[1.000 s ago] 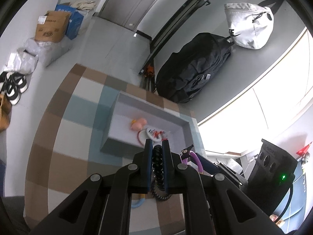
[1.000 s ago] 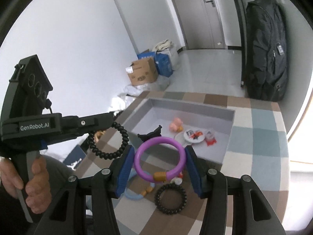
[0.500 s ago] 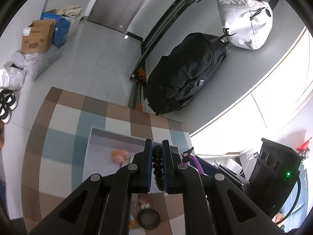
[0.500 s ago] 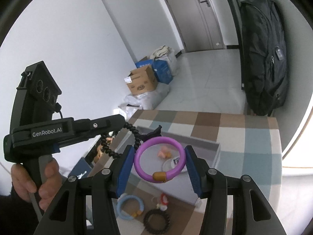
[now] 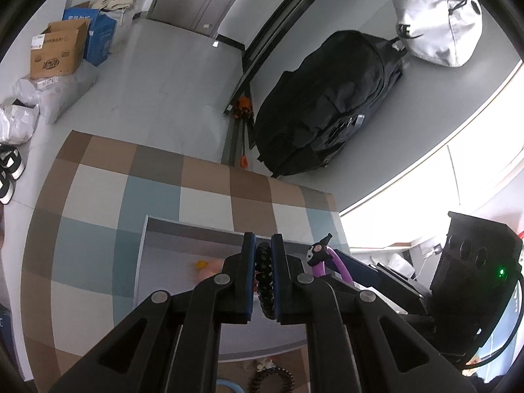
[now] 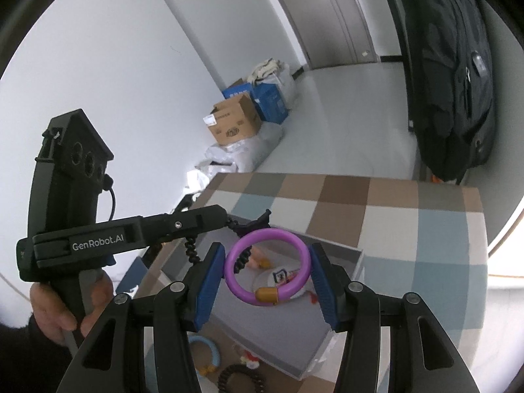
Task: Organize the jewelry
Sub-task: 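Carry the black coil bracelet and purple ring over the grey box with both grippers, then open both grippers to drop the bracelet and ring into the box, then withdraw both grippers from the box back over the remaining items, then lower the left gripper onto the light blue ring and close it, then grasp the black round-bead bracelet with the right gripper while the left gripper holds the blue ring, then lift both bracelets and carry them over the grey box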
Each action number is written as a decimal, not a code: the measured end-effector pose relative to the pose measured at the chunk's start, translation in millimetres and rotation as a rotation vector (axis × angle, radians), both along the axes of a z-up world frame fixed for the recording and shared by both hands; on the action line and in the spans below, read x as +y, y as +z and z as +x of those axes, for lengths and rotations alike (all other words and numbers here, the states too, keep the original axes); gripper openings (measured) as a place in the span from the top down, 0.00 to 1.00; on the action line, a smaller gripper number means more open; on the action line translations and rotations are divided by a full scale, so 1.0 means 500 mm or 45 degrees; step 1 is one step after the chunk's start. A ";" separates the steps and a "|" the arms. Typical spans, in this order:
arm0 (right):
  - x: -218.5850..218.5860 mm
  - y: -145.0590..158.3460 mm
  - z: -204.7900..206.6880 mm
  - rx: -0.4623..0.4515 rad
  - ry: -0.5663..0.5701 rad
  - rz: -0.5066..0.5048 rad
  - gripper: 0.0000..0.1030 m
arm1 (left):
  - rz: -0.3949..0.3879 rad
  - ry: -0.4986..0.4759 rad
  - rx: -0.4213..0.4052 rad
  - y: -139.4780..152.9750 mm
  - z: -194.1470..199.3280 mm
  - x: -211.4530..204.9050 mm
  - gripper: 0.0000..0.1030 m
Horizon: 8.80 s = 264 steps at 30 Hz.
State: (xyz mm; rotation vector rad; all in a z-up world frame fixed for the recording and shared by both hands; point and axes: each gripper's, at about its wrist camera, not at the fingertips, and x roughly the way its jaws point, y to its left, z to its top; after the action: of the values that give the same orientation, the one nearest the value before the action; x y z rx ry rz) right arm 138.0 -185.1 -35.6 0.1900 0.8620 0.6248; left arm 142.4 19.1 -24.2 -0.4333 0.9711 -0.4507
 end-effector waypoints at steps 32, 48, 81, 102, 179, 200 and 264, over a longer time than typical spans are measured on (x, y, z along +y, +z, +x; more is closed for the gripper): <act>-0.027 0.016 -0.006 -0.049 -0.020 0.022 0.09 | -0.174 0.000 0.072 -0.011 0.021 0.014 0.44; -0.044 0.027 -0.040 -0.090 -0.090 0.029 0.00 | 0.155 0.074 -0.009 0.007 -0.044 -0.009 0.44; -0.043 0.009 -0.229 -0.142 -0.115 -0.036 0.00 | 0.536 0.194 -0.119 -0.030 -0.250 -0.016 0.23; -0.055 -0.026 -0.216 -0.019 -0.143 -0.034 0.00 | 0.559 0.057 0.034 -0.097 -0.252 -0.031 0.23; 0.105 -0.112 -0.223 0.007 0.050 -0.393 0.34 | 0.062 0.207 -0.026 -0.021 -0.254 0.102 0.52; 0.105 -0.096 -0.237 -0.062 0.037 -0.428 0.79 | 0.034 0.223 0.006 -0.030 -0.247 0.111 0.52; 0.007 0.033 -0.016 -0.087 -0.066 -0.158 0.92 | 0.160 0.046 -0.024 -0.022 -0.039 0.009 0.52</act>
State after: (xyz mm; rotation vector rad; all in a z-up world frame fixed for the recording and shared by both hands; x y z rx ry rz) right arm 129.7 -181.4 -18.9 0.0785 0.8244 0.5247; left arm 123.0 23.6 -35.1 -0.3320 0.9660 -0.3584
